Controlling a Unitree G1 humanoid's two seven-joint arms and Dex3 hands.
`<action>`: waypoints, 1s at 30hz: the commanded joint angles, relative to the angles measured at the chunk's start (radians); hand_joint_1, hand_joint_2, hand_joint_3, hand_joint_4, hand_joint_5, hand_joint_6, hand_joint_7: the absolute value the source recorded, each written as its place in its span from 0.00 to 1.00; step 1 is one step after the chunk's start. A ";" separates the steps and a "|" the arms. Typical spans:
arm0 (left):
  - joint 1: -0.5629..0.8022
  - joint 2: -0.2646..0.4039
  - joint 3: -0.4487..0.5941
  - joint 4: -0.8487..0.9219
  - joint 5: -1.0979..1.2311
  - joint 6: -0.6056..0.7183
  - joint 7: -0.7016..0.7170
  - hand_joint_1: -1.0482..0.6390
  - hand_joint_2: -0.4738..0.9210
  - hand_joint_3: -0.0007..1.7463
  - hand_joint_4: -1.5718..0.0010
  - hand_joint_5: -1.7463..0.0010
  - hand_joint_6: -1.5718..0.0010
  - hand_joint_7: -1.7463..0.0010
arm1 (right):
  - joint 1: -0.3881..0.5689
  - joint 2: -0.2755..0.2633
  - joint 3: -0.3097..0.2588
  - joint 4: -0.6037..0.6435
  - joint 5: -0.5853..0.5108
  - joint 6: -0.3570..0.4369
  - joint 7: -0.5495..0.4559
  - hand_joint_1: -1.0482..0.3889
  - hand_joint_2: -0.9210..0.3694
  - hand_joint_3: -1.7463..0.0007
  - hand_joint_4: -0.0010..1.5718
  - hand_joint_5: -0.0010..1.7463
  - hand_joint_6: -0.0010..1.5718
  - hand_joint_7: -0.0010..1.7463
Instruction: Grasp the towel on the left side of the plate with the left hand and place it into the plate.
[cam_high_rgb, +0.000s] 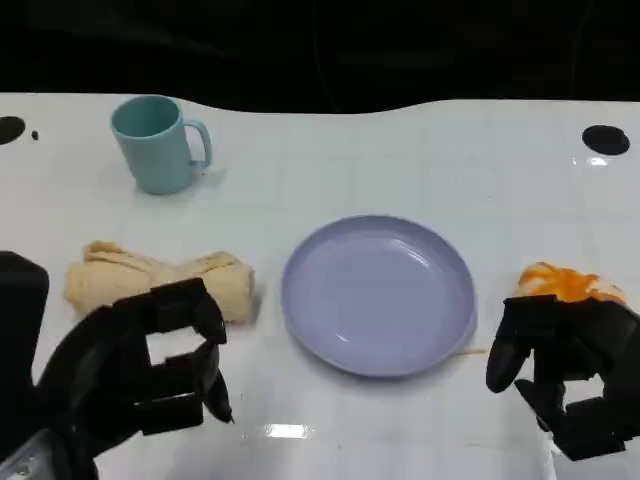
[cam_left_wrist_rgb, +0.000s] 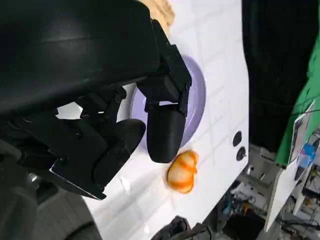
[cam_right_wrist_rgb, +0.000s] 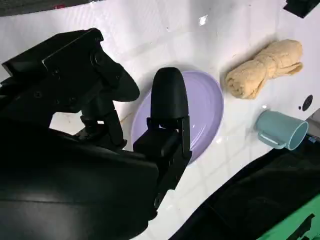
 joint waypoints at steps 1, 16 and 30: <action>0.013 0.036 -0.028 -0.003 0.075 -0.088 0.010 0.56 0.73 0.64 0.55 0.15 0.58 0.28 | -0.012 -0.001 0.006 -0.004 -0.007 -0.001 -0.009 0.75 0.32 0.31 0.49 1.00 0.44 0.88; -0.056 0.260 -0.097 0.110 0.372 -0.462 -0.121 0.44 0.99 0.16 0.70 0.56 0.64 0.88 | -0.020 0.011 0.033 -0.012 -0.024 0.007 -0.018 0.75 0.32 0.32 0.49 1.00 0.43 0.88; -0.309 0.494 -0.402 0.407 0.968 -0.710 -0.195 0.27 1.00 0.02 0.91 0.71 0.81 1.00 | -0.014 0.017 0.031 -0.018 -0.017 0.029 -0.022 0.75 0.31 0.34 0.48 1.00 0.43 0.88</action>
